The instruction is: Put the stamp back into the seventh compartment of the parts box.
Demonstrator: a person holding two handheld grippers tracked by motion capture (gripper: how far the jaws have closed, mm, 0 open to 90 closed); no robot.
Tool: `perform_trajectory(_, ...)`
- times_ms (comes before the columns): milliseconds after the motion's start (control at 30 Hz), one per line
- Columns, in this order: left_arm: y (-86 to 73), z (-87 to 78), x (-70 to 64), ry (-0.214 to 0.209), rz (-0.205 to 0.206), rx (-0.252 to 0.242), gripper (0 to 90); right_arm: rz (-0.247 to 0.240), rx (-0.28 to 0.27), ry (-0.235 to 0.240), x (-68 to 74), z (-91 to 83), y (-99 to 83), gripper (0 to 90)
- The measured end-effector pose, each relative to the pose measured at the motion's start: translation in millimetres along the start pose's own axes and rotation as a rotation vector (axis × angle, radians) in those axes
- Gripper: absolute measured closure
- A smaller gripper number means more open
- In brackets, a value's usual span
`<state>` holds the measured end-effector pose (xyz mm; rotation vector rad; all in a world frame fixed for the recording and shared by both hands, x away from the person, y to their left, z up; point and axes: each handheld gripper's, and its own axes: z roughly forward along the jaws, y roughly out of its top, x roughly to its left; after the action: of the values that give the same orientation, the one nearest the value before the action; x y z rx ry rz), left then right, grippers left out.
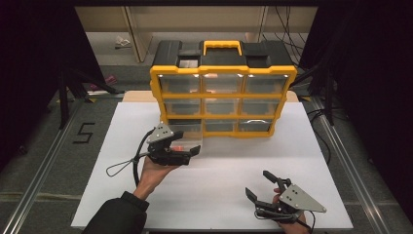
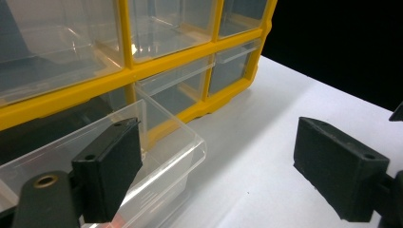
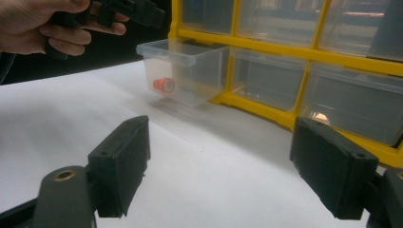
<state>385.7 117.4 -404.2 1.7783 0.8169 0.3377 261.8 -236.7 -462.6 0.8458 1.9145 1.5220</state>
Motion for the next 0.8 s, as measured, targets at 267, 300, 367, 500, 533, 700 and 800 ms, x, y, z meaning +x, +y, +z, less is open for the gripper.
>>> perform_trajectory(267,-4.5,-2.9,-3.4,-0.012,0.023,-0.014,15.8,0.000,0.000,0.000,0.0,0.0,0.0,22.0)
perform_trajectory(300,-5.4,-3.2,-4.4,-0.015,0.020,-0.015,15.8,0.000,-0.001,0.000,0.0,0.0,0.0,22.0)
perform_trajectory(367,-6.9,-3.3,-6.0,-0.020,0.028,-0.011,15.8,0.000,0.000,0.000,0.0,0.0,0.0,22.0)
perform_trajectory(500,-10.9,-4.9,-8.9,-0.028,0.037,-0.015,15.8,-0.001,0.000,0.000,-0.1,-0.1,0.0,22.0)
perform_trajectory(533,-11.5,-5.3,-9.2,-0.029,0.037,-0.015,15.8,0.000,0.000,-0.001,0.1,0.0,0.0,22.0)
perform_trajectory(700,-14.6,-7.5,-10.7,-0.032,0.037,-0.021,15.8,0.000,-0.003,-0.002,0.2,0.2,-0.1,22.0)
perform_trajectory(800,-16.6,-7.9,-11.9,-0.035,0.037,-0.020,15.8,0.000,-0.003,-0.002,0.2,0.2,-0.1,22.0)
